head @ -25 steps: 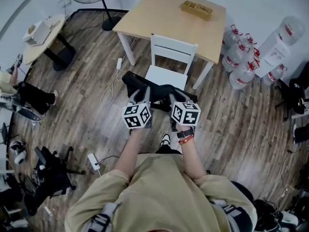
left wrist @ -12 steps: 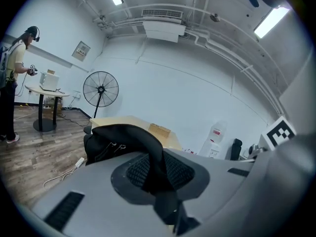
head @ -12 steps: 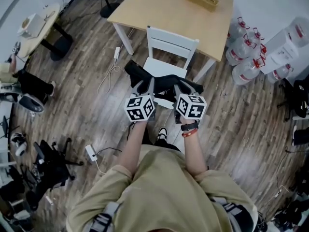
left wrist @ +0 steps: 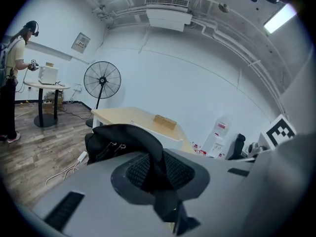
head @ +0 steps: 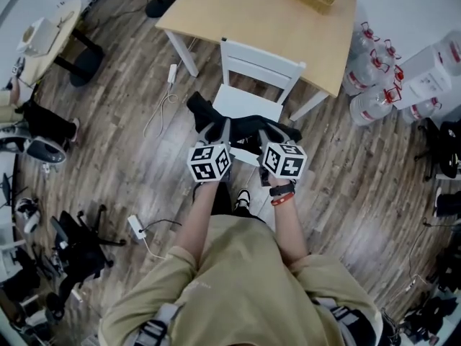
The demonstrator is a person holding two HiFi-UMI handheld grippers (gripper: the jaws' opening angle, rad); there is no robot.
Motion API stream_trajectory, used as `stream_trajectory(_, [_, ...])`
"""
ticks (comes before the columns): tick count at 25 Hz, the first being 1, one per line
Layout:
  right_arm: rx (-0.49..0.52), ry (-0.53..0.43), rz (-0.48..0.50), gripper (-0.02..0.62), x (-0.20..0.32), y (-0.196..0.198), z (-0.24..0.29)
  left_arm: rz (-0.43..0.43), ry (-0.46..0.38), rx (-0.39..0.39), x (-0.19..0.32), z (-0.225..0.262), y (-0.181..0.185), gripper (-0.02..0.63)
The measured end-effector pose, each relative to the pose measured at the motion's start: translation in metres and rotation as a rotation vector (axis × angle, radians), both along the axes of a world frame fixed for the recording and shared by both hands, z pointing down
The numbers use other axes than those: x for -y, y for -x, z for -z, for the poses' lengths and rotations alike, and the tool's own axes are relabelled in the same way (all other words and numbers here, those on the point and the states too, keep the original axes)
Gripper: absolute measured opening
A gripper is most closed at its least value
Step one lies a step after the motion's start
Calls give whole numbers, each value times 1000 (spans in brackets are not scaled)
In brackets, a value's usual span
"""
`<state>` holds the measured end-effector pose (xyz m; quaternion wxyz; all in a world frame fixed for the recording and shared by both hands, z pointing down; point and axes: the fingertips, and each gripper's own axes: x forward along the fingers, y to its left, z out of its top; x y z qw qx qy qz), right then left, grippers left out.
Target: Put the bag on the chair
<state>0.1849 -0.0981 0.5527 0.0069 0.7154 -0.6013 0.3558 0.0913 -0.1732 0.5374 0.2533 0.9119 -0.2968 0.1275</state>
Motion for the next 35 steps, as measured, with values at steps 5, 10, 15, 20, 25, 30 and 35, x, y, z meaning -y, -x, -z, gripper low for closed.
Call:
stream_trajectory(5, [20, 45, -2, 78, 28, -10, -28, -23, 42, 44, 30, -29, -12, 69])
stream_trajectory(10, [56, 88, -6, 78, 47, -20, -58, -44, 86, 81, 53, -59, -25, 69])
stream_trajectory(15, [70, 131, 6, 80, 63, -27, -93, -46, 147, 102, 69, -94, -30, 69])
stream_trajectory(20, [87, 184, 22, 81, 77, -28, -130, -59, 211, 147, 86, -134, -34, 72])
stream_trajectory(25, [86, 233, 52, 83, 84, -23, -165, -69, 270, 181, 97, -175, -30, 73])
stream_trajectory(30, [92, 278, 85, 83, 90, -30, -197, -83, 314, 227, 107, -210, -40, 74])
stream_trajectory(35, [100, 323, 119, 84, 99, -38, -228, -94, 356, 271, 119, -244, -51, 74])
